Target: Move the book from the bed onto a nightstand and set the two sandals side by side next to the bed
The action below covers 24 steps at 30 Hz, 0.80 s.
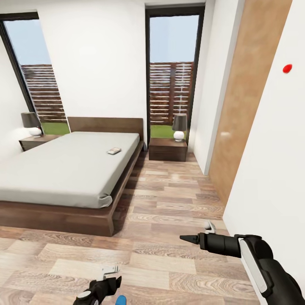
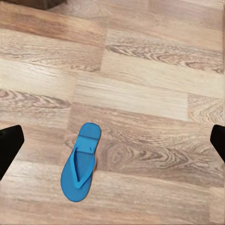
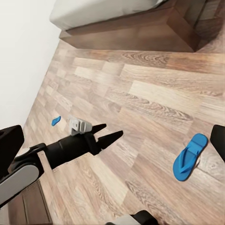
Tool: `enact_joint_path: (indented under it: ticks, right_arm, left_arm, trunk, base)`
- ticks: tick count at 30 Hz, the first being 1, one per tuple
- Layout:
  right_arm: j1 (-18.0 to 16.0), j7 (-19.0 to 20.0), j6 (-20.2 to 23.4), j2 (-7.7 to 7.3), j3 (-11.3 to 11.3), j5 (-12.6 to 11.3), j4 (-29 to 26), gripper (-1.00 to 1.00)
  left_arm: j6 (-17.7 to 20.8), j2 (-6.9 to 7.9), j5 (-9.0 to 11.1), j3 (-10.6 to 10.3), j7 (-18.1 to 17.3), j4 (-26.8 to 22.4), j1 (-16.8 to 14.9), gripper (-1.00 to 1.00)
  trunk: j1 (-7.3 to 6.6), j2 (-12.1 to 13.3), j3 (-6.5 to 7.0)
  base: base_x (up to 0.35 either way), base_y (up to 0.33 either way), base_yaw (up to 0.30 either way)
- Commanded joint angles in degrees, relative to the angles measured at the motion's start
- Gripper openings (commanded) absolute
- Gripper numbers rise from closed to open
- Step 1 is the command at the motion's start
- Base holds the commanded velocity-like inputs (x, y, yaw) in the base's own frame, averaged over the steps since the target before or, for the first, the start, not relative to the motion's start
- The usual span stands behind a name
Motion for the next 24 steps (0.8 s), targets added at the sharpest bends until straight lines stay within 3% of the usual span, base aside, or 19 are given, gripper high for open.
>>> enact_joint_path:
  ticks: [1,4,6,9,14,17,24]
  right_arm:
    - [0.0,0.3,0.2,-0.04,-0.1,0.2,0.0,1.0]
    - [0.0,0.3,0.2,-0.08,-0.1,0.2,-0.1,1.0]
    - [0.0,0.3,0.2,-0.09,-0.1,0.2,-0.1,1.0]
    - [0.0,0.3,0.2,-0.17,-0.1,0.2,-0.1,1.0]
    - [0.0,0.3,0.2,-0.16,-0.1,0.1,-0.1,1.0]
    - [0.0,0.3,0.2,-0.12,-0.1,0.2,-0.1,1.0]
    - [0.0,0.3,0.2,-0.06,-0.1,0.2,-0.1,1.0]
  left_arm:
    - [0.7,-0.03,0.3,0.0,0.1,-1.0,-0.1,1.0]
    - [2.7,-0.07,0.1,0.0,0.2,-3.0,-0.2,1.0]
    - [6.2,-0.06,-0.1,0.0,0.2,-5.0,-0.4,1.0]
    - [16.3,-0.07,-0.3,0.0,0.2,-11.7,-1.2,1.0]
    - [25.9,-0.07,-0.4,-0.1,0.3,-18.1,-1.8,1.0]
    - [27.8,-0.03,-1.0,-0.1,0.3,-18.8,-1.9,1.0]
    - [28.6,-0.03,-5.3,-0.3,0.3,-19.1,-2.0,1.0]
  trunk:
    - [0.22,-0.4,-0.24]
    - [0.44,-0.8,-0.42]
    - [0.44,-0.8,-0.42]
    - [0.88,-1.6,-0.78]
    - [1.98,-3.7,-1.68]
    - [2.64,-4.9,-2.22]
    - [4.17,-7.7,-3.48]
  base:
    - [0.0,0.0,0.0]
    - [0.0,0.0,0.0]
    - [0.0,0.0,0.0]
    - [0.0,0.0,0.0]
    - [0.0,0.0,0.0]
    - [0.0,0.0,0.0]
    - [0.0,0.0,0.0]
